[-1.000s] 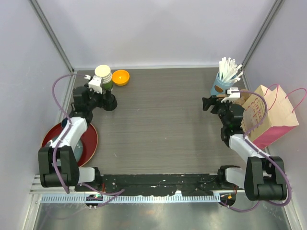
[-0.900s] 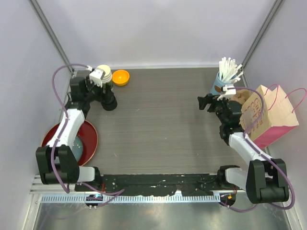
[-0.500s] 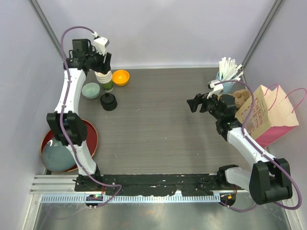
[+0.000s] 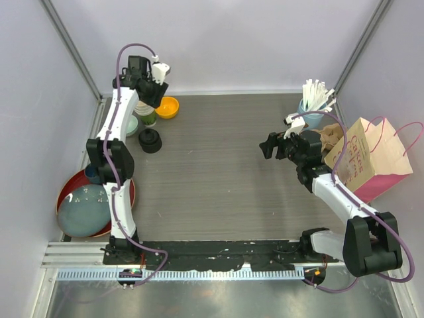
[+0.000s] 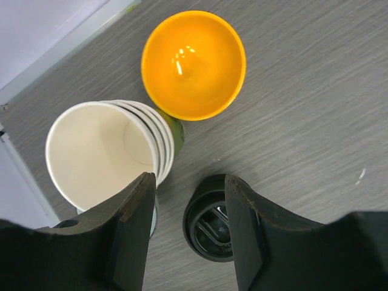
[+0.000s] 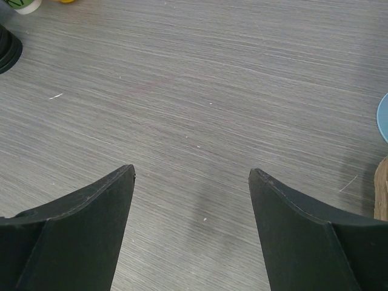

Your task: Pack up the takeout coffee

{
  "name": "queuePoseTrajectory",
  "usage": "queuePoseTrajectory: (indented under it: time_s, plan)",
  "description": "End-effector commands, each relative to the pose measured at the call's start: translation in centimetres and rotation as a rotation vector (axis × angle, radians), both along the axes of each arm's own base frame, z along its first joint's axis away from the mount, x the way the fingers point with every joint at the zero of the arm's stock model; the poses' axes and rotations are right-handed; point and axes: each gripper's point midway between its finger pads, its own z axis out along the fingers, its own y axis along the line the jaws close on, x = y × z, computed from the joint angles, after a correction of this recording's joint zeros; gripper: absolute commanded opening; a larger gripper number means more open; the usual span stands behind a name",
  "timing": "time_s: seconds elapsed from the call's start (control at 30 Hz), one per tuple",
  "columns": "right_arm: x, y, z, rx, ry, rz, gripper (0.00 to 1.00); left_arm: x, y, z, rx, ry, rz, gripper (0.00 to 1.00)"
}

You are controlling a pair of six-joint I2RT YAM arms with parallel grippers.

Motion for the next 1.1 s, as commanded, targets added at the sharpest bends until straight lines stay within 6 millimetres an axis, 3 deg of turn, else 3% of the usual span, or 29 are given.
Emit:
queuePoseTrajectory:
  time_s: [0.0,0.57,0.7,0.9,1.07]
  plan:
    - [1.1,-0.1,2.4,-0.012,-0.067,-0.013,0.81,1.8,1.1,2.3,0.050,-0.089,0.038,0.52]
    - [1.0,-0.2,1.9,-0.035,-0.057,-0.020,0.81,3.2,1.7,0.2,0.088,-0.081,0.050,0.40]
    - [1.0,-0.3,1.7,-0.040,-0.054,-0.025,0.81,3.5,1.7,0.2,0.092,-0.089,0.052,0.38]
    - [1.0,-0.2,1.5,-0.041,-0.048,-0.022,0.81,3.5,1.8,0.3,0.097,-0.091,0.056,0.22]
    - [1.0,-0.1,1.4,-0.043,-0.046,-0.018,0.81,3.1,1.7,1.0,0.090,-0.098,0.050,0.22]
